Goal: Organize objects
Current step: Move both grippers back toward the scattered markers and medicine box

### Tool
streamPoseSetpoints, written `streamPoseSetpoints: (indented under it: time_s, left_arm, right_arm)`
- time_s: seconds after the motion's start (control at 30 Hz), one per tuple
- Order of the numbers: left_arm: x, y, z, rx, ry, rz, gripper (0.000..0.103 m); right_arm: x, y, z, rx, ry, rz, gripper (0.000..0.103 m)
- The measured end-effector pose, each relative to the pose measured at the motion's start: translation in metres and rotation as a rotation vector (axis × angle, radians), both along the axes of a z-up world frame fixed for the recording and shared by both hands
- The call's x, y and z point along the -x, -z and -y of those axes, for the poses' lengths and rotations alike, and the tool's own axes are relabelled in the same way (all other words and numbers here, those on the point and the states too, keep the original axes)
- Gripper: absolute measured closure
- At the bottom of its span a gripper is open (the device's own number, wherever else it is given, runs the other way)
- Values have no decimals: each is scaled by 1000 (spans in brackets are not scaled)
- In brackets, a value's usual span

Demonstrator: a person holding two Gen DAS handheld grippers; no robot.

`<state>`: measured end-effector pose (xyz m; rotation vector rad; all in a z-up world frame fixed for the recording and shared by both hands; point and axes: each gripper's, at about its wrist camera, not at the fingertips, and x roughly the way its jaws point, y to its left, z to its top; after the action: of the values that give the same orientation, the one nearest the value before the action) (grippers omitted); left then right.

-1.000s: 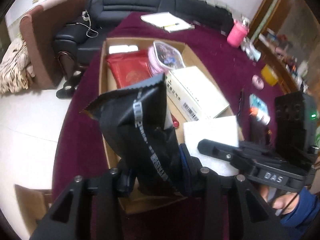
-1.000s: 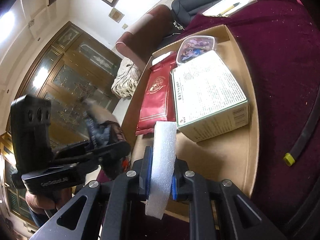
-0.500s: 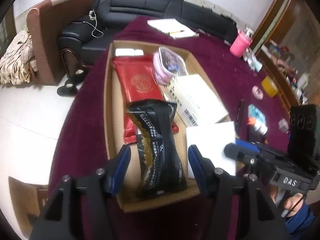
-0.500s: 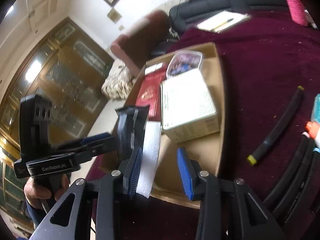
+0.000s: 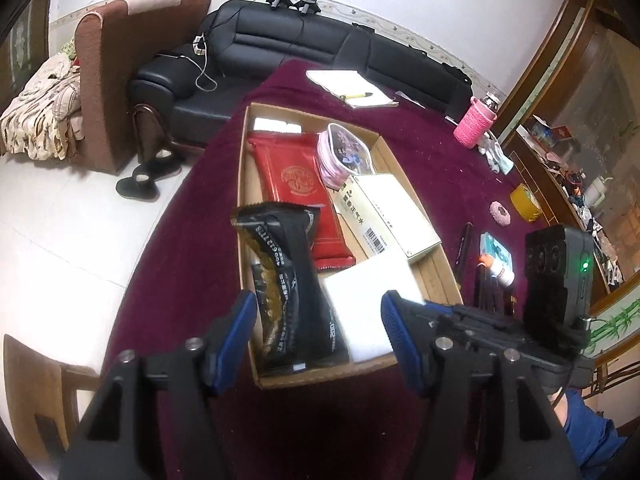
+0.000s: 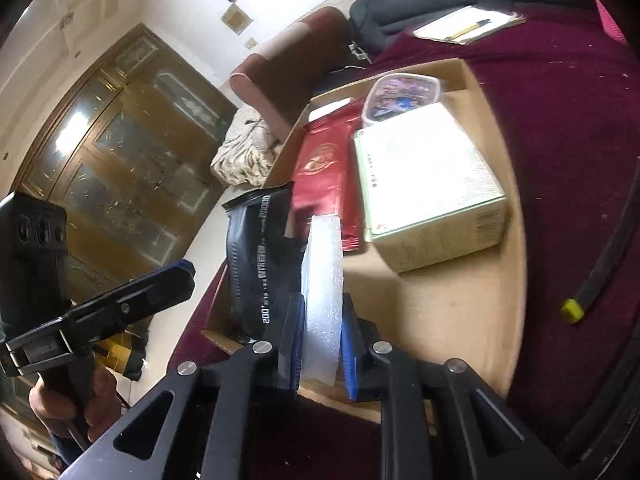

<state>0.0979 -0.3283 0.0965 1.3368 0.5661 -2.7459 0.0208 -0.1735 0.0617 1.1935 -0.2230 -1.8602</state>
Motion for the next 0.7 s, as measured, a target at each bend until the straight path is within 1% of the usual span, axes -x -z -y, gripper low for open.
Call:
streamPoseSetpoints:
  time_s: [0.1, 0.13, 0.17, 0.2, 0.23, 0.27, 0.43, 0.6, 0.7]
  left_arm:
    - [-2, 2, -8, -20, 22, -19, 39]
    - [-2, 3, -14, -28, 35, -28, 39]
    - [-2, 3, -18, -31, 44, -37, 39]
    - [-1, 4, -27, -33, 65, -45, 38]
    - [0, 4, -32, -33, 77, -47, 38]
    - [1, 4, -39, -35, 89, -52, 38]
    - [4, 3, -74, -23, 151, -63, 35]
    - [14, 5, -111, 5, 226, -57, 35]
    - [25, 2, -135, 42, 270, -65, 35]
  right_arm:
    - [-1, -10, -17, 20, 11, -23, 78]
    - [-2, -15, -26, 37, 25, -31, 71]
    - [-3, -19, -32, 42, 37, -41, 62]
    - [-5, -23, -43, 48, 50, -57, 57]
    - [-7, -27, -51, 52, 60, -70, 47]
    - [-9, -29, -58, 56, 68, -78, 42]
    - [-11, -38, -105, 82, 124, -95, 41]
    - [-8, -43, -168, 86, 234, -132, 42]
    - [-8, -45, -213, 93, 321, -152, 42]
